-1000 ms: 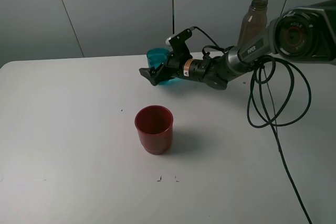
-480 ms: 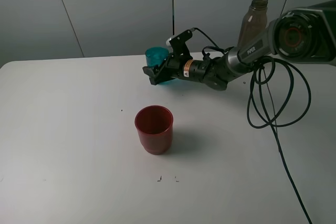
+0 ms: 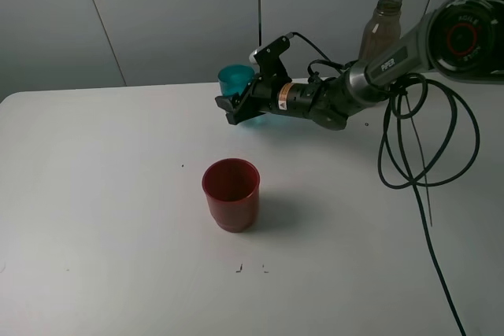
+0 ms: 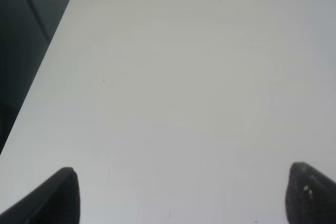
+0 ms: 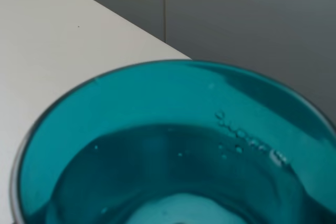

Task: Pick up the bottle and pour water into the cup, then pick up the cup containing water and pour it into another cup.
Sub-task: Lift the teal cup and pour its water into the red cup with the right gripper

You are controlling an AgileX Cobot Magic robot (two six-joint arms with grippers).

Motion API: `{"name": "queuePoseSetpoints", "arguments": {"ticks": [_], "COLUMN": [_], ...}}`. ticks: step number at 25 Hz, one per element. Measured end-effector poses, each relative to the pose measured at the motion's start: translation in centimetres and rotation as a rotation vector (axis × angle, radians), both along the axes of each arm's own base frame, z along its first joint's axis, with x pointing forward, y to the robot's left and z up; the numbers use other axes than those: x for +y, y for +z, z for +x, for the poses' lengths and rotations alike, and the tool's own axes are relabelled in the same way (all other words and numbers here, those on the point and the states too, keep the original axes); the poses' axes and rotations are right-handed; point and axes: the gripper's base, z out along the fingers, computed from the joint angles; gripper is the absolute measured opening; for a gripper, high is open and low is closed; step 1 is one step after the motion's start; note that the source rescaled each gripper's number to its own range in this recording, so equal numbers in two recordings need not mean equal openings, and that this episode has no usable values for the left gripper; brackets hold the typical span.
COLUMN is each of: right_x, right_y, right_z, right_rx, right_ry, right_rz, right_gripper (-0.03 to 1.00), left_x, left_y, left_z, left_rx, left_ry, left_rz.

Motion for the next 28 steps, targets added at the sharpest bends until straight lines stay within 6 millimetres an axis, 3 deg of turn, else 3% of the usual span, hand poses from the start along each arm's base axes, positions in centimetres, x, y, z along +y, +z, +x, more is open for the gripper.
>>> {"name": "queuePoseSetpoints", "arguments": {"ticks": [11, 28], "right_x": [-1.9, -3.7], "right_y": [2.5, 3.1], "right_z": [-3.6, -7.9], "right_rx": [-0.068, -0.091], "right_ry": [0.117, 0.300], "right_rz": [-0.013, 0.057], "right_gripper": [0.04, 0.04], "left_x": [0.0, 0.0], "left_y": [0.0, 0.0], "left_z": [0.0, 0.0], "left_rx": [0.000, 0.000], "left_ry": [0.000, 0.000], "left_rz": [0.000, 0.000]}}
